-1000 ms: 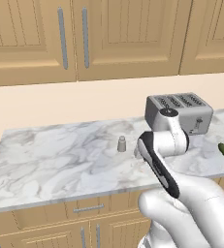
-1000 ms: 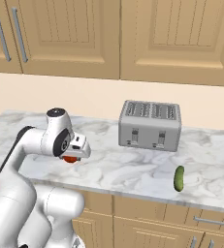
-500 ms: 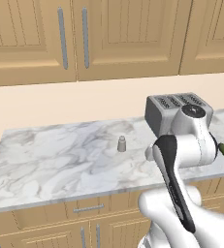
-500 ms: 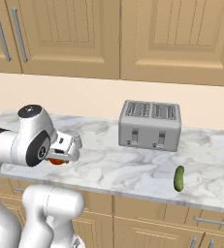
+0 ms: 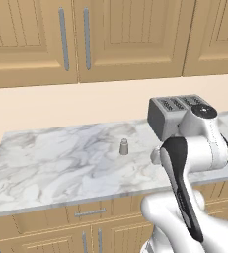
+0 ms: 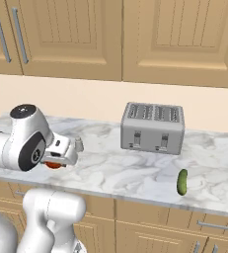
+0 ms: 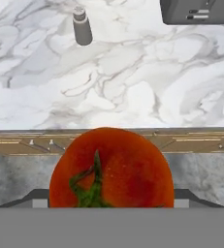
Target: Place the tomato and cucumber inside the fridge drawer. Close the drawer after placing the vegetables.
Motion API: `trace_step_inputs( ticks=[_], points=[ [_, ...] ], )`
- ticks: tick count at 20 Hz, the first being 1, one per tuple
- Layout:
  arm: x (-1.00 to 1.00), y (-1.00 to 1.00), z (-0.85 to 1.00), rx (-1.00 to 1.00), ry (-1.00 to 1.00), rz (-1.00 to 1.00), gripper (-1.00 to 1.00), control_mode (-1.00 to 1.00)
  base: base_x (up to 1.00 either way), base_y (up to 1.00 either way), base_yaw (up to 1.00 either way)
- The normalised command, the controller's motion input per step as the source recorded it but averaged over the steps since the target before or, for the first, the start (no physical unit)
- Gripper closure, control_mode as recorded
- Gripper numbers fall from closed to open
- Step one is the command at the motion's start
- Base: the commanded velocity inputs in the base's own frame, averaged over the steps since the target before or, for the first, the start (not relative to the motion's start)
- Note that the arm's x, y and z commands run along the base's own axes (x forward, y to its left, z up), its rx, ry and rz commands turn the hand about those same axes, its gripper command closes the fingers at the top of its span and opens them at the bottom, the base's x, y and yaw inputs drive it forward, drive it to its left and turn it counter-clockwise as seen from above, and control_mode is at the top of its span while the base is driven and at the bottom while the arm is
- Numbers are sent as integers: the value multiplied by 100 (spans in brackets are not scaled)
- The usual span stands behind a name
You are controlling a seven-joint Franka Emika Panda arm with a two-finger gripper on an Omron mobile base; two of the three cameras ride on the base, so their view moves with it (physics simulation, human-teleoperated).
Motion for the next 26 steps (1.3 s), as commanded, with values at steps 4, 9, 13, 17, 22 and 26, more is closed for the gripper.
trace_step_inputs(
  ticks=[4, 9, 13, 17, 22, 26],
  points=[
    [-60, 0, 0, 0, -25, 0, 100, 100, -24, 0, 0],
    [0, 0, 0, 0, 0, 0, 100, 100, -99, -2, 0],
    [0, 0, 0, 0, 0, 0, 100, 100, -100, -3, 0],
    [0, 0, 0, 0, 0, 0, 100, 100, -100, -10, -3],
    [0, 0, 0, 0, 0, 0, 100, 100, -92, -31, -21],
    [0, 0, 0, 0, 0, 0, 100, 100, -87, -27, -30]
  ],
)
